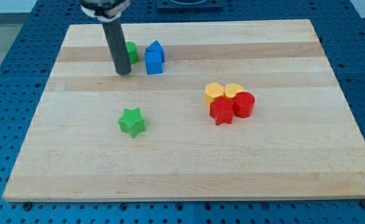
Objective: Push the green star to the left of the blue cube
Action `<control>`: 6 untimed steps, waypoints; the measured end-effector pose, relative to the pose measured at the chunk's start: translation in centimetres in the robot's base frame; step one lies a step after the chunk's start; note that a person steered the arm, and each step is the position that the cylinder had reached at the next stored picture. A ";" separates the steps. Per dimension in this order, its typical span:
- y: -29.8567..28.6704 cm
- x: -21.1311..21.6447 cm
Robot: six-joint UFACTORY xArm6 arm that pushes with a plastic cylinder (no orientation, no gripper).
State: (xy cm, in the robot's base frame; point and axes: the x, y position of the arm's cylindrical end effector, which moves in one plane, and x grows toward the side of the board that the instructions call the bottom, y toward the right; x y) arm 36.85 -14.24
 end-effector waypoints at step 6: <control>4.3 16.1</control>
State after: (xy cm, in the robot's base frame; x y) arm 52.92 -9.90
